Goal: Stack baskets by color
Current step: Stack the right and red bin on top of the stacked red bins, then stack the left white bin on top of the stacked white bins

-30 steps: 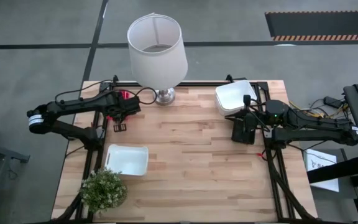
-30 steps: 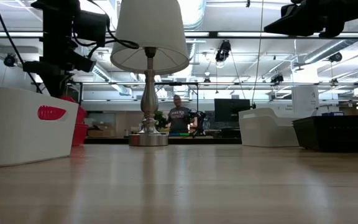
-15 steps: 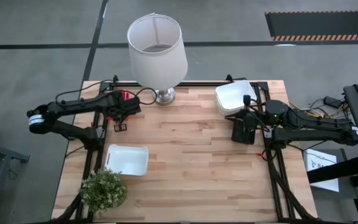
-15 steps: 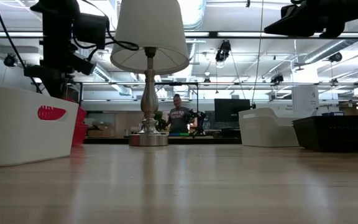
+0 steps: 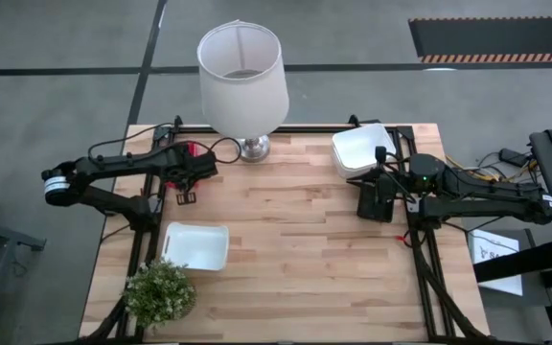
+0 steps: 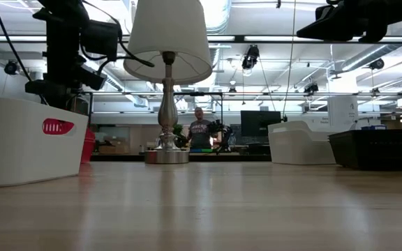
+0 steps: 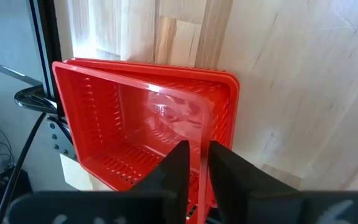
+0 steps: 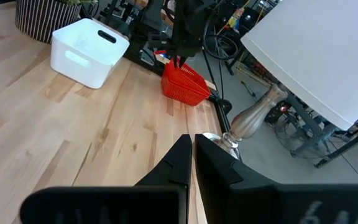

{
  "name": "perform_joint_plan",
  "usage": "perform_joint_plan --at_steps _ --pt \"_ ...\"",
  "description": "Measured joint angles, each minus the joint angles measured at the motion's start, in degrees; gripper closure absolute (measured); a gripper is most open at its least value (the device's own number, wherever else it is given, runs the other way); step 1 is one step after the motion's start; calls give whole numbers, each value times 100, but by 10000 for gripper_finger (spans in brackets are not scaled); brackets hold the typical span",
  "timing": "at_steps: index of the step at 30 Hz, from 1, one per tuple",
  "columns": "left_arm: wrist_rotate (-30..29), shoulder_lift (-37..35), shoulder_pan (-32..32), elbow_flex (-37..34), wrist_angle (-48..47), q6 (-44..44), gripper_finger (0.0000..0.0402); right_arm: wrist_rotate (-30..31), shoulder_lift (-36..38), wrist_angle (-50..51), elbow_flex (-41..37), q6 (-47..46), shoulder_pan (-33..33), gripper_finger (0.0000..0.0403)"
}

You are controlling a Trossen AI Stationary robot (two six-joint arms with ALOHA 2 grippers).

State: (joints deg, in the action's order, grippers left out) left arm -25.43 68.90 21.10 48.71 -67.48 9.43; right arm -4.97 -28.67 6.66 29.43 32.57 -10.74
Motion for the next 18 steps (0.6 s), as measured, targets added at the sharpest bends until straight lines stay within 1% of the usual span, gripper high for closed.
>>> perform_joint_plan --at_steps 5,9,15,18 --pt "11 0 0 0 2 -4 341 0 0 0 0 -1 -1 390" --pt "132 0 0 63 -2 -4 330 0 0 0 0 -24 -2 390" --pt "146 -2 -8 340 -4 -43 328 0 0 0 0 -45 -2 390" --pt "400 -2 -31 506 -8 -343 328 0 0 10 1 -61 -1 390"
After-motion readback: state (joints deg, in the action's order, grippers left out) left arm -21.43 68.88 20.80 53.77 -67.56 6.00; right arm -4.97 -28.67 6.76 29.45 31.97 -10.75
